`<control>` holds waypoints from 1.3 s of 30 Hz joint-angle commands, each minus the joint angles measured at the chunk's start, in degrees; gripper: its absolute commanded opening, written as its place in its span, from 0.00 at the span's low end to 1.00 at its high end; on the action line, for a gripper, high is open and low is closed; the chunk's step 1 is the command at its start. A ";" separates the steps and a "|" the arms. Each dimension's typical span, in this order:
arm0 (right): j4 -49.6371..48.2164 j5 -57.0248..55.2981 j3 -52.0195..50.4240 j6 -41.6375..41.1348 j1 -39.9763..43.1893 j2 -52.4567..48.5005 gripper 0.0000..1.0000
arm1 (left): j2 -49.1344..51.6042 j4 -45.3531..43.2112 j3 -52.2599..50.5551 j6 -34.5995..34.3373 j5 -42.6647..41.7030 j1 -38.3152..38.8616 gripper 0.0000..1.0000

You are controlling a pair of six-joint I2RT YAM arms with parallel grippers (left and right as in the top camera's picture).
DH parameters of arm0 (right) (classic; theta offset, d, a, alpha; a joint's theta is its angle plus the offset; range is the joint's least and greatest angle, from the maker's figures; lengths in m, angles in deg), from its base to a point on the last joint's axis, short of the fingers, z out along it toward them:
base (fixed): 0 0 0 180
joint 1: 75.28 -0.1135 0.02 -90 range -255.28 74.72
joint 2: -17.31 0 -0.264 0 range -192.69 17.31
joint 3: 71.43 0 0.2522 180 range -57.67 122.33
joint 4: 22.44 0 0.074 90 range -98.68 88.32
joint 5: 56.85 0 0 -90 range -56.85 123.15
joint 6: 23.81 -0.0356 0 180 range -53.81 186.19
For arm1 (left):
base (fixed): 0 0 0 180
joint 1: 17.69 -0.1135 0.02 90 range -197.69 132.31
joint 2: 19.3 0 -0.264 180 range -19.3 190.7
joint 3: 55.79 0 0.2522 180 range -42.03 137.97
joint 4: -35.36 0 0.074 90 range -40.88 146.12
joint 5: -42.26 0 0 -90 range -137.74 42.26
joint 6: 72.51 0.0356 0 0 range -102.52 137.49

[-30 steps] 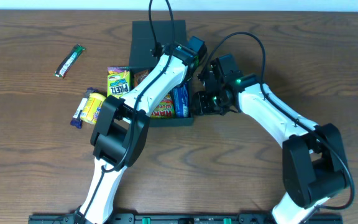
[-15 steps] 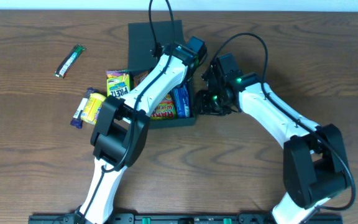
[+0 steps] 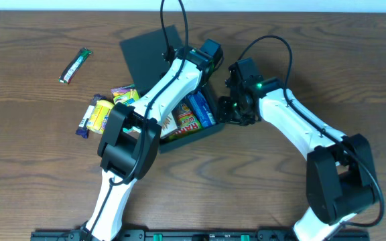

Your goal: Pack container

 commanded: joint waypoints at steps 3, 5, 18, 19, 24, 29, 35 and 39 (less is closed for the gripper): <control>0.57 -7.54 -1.49 -1.88 1.79 -1.42 0.44 | -1.68 0.66 0.98 0.63 2.01 -0.94 0.07; -0.09 -7.52 -1.49 -1.88 1.79 -1.42 0.45 | -1.68 0.63 0.98 2.43 1.14 -0.94 0.07; -6.14 -4.04 0.15 1.70 1.81 -1.33 0.51 | -6.73 4.13 12.37 4.66 0.55 -1.70 0.13; -6.16 -4.07 0.76 2.73 1.81 -1.25 0.52 | -7.85 4.94 13.27 4.22 0.42 -2.32 0.13; -9.25 -4.07 3.52 8.02 1.99 -0.85 0.56 | -11.91 10.21 13.35 1.38 -5.90 -7.67 0.06; -13.70 -4.07 3.89 12.24 1.97 -0.85 0.59 | -11.93 15.30 9.22 0.17 -14.64 -14.08 0.06; -17.81 -4.02 3.87 16.04 1.46 -1.33 0.54 | -11.93 11.87 -1.97 -1.07 -21.68 -17.11 0.06; -19.85 -3.41 3.87 17.09 0.42 -3.58 0.51 | -11.93 8.46 -4.83 -1.05 -24.83 -17.16 0.06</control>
